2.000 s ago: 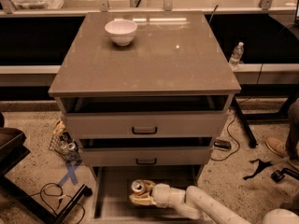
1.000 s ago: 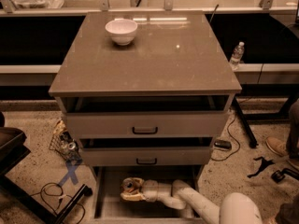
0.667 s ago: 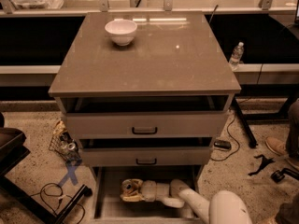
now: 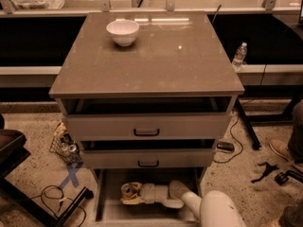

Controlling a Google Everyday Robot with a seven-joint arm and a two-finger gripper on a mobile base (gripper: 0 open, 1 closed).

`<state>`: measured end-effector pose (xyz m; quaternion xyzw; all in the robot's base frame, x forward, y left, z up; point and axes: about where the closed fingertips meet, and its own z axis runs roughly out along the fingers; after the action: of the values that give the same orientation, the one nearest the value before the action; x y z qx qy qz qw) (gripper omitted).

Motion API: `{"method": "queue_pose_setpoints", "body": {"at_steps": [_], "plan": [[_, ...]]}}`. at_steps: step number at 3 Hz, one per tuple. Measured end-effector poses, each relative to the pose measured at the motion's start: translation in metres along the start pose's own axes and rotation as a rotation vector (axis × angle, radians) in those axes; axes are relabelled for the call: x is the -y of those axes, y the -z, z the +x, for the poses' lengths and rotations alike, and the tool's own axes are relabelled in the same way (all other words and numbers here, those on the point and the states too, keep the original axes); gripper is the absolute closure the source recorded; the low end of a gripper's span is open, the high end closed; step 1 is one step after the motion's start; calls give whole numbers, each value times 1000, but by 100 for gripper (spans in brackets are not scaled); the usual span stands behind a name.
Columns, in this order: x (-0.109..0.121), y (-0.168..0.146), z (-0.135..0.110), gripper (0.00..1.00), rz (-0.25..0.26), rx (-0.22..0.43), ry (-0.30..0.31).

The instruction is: Place orange can into bottom drawer

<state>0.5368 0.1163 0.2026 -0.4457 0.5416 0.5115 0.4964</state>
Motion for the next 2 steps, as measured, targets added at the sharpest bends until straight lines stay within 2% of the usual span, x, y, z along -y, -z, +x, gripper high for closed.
{"method": "queue_pose_setpoints", "body": {"at_steps": [1,2], "plan": [[1,-10,11,100,-12,-31,3],[0,-13,11,83,-15,-31,2]]}}
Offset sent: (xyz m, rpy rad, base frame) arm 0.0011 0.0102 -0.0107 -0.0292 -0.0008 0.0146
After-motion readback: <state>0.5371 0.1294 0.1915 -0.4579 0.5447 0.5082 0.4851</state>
